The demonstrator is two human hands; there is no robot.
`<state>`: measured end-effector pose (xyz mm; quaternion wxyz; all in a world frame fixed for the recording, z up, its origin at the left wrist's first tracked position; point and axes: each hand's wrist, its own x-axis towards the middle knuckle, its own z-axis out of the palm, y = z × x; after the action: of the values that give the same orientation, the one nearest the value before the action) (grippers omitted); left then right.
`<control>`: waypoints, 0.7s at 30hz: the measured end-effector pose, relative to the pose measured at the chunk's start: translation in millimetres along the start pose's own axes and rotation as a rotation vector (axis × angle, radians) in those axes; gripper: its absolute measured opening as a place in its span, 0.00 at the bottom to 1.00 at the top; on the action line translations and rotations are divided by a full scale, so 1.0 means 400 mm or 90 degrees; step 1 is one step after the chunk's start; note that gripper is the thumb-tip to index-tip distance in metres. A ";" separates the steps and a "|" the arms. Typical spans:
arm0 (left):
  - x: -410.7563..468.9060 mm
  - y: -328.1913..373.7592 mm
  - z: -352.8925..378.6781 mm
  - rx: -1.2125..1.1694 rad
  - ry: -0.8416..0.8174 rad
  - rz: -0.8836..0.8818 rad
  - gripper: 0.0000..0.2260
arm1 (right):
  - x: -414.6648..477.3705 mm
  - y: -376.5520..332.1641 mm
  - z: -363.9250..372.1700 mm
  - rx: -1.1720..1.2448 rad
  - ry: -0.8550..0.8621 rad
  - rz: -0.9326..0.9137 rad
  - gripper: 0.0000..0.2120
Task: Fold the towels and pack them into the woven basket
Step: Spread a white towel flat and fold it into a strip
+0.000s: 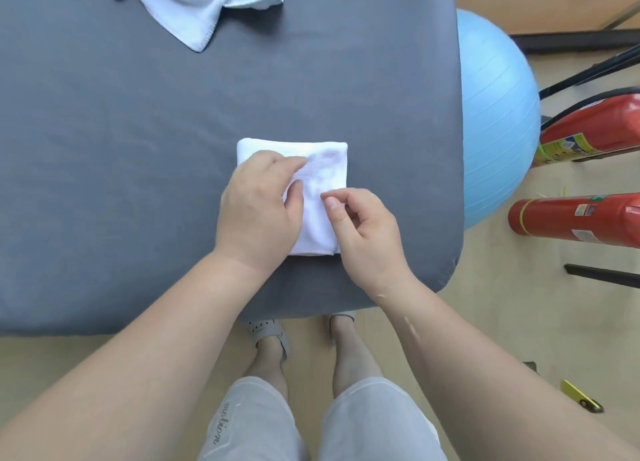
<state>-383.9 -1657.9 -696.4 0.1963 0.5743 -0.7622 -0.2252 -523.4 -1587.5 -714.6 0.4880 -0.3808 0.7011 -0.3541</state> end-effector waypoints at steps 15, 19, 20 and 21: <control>-0.033 -0.074 0.101 0.356 -0.273 -0.023 0.49 | 0.140 0.040 -0.061 -0.759 -0.195 -0.404 0.37; -0.029 -0.080 0.099 0.359 -0.276 -0.005 0.49 | 0.198 0.026 -0.090 -0.759 -0.269 -0.431 0.33; -0.030 -0.083 0.095 0.369 -0.280 0.003 0.50 | 0.210 0.018 -0.094 -0.725 -0.283 -0.428 0.32; -0.031 -0.086 0.090 0.371 -0.281 0.015 0.50 | 0.218 0.011 -0.097 -0.687 -0.293 -0.419 0.30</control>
<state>-373.6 -1649.9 -746.1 -0.1423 0.5349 -0.8249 -0.1145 -581.6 -1657.4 -744.1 0.2331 -0.8311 0.5049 0.0059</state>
